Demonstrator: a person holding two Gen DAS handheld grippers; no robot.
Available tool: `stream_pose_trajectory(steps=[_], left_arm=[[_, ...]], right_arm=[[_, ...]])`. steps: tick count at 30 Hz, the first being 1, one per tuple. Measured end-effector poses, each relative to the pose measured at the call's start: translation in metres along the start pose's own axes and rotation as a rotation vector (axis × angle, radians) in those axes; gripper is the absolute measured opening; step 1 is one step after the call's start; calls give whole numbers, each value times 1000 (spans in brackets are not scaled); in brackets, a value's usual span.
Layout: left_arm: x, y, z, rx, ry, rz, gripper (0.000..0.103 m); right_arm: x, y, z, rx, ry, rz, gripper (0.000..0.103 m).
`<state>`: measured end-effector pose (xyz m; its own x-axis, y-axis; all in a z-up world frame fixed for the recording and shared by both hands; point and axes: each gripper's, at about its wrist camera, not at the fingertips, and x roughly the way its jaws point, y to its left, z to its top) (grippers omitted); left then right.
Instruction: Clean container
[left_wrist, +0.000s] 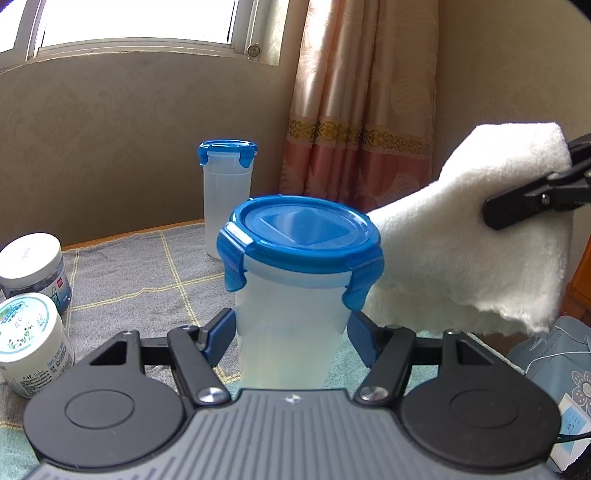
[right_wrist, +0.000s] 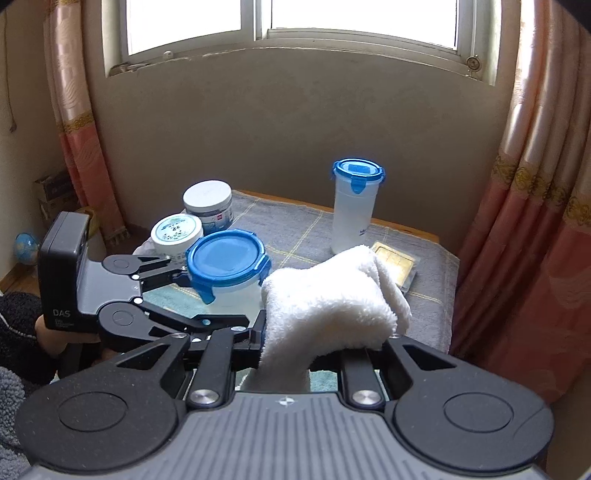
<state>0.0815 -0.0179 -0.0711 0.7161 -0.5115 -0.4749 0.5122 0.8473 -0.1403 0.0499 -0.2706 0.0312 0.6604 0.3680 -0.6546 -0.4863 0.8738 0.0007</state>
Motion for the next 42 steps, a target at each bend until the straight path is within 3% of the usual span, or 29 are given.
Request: stream_pose_trajectory(steps=[8,13,24,29,42], left_arm=[[-2,-1,2,1,8,0,66],[-2,-1,3,1,11,2,66],[-3,-1,4,-1,16,-1,66],[-5,0,3,1,16,-5,66],[-4,-2,6,5,21,-10,67]], right_arm=[[5,-11,39,-61,-88,-86,21],[20,8,70,-154,-148,-120,21],[67,46,76,-214,-67,5,21],[74,48,68,-144,10,153,21],[62,54,63,-179,108,231,22]])
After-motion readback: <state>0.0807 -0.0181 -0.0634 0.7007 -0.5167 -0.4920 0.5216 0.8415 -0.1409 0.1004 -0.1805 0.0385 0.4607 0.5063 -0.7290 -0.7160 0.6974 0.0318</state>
